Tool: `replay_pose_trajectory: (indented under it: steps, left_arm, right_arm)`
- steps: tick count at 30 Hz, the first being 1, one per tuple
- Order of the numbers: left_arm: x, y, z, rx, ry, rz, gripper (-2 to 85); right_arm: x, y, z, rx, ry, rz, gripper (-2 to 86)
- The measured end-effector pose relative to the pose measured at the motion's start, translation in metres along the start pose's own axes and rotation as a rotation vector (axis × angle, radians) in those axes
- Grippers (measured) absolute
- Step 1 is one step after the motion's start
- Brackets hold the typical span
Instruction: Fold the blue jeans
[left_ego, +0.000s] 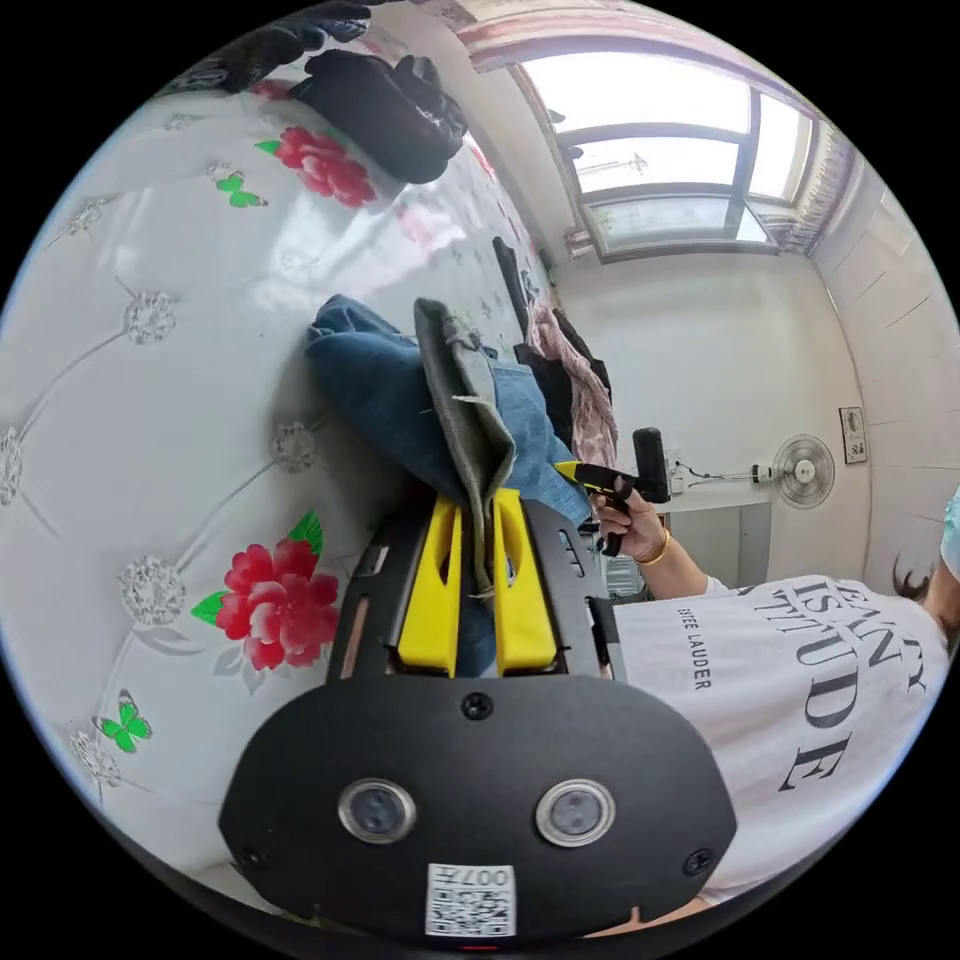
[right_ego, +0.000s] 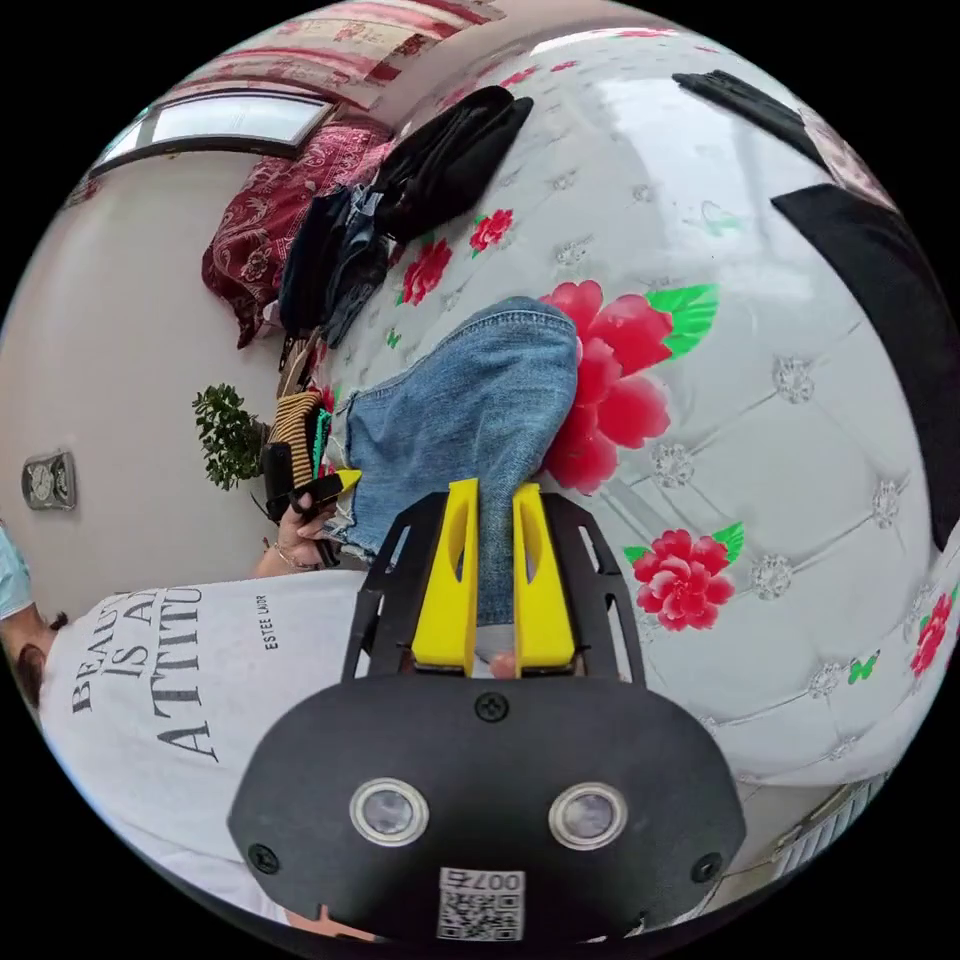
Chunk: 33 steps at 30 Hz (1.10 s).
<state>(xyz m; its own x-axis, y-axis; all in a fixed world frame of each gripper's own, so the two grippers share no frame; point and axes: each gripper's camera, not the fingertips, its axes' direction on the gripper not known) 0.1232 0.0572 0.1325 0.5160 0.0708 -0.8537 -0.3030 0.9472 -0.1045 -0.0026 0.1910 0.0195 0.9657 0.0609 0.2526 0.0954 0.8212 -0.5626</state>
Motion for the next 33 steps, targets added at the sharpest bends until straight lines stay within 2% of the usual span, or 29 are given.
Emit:
replay_pose_trajectory:
  steps: [5,8,10,12,14,18,21,23,26,27,29,33]
  left_arm:
    - [0.052,-0.054,-0.042,0.206,0.007,0.093,5.0]
    - [0.087,-0.099,-0.072,0.399,-0.003,0.130,4.9]
    - [0.104,-0.142,-0.085,0.570,-0.024,0.134,4.9]
    - [0.109,-0.178,-0.079,0.645,-0.084,0.134,5.7]
    - [0.105,-0.209,-0.064,0.614,-0.183,0.107,7.0]
    - [0.075,-0.203,-0.026,0.461,-0.339,0.119,7.5]
    - [0.047,-0.153,0.013,0.252,-0.486,0.109,7.2]
    - [0.037,-0.116,0.036,0.118,-0.567,0.093,6.9]
    - [0.041,-0.062,0.071,-0.076,-0.697,0.081,6.5]
    - [0.048,-0.048,0.085,-0.144,-0.732,0.097,6.4]
    - [0.061,-0.036,0.108,-0.229,-0.783,0.130,6.0]
    - [0.094,-0.052,0.168,-0.327,-0.807,0.220,5.1]
  right_arm:
    - [-0.132,-0.133,-0.081,0.051,0.112,-0.359,3.1]
    - [-0.213,-0.212,-0.116,0.098,0.191,-0.525,2.9]
    - [-0.252,-0.262,-0.127,0.140,0.263,-0.561,3.1]
    - [-0.274,-0.309,-0.127,0.213,0.355,-0.532,3.4]
    - [-0.277,-0.352,-0.114,0.282,0.463,-0.398,3.7]
    - [-0.248,-0.343,-0.052,0.209,0.471,-0.369,3.8]
    - [-0.193,-0.278,0.039,-0.021,0.489,-0.368,3.4]
    - [-0.152,-0.192,0.104,-0.220,0.559,-0.373,2.8]
    - [-0.129,-0.087,0.137,-0.335,0.639,-0.377,2.2]
    - [-0.134,-0.071,0.131,-0.235,0.636,-0.401,2.1]
    - [-0.139,-0.028,0.134,-0.219,0.665,-0.396,1.9]
    - [-0.140,-0.012,0.129,-0.084,0.580,-0.320,3.4]
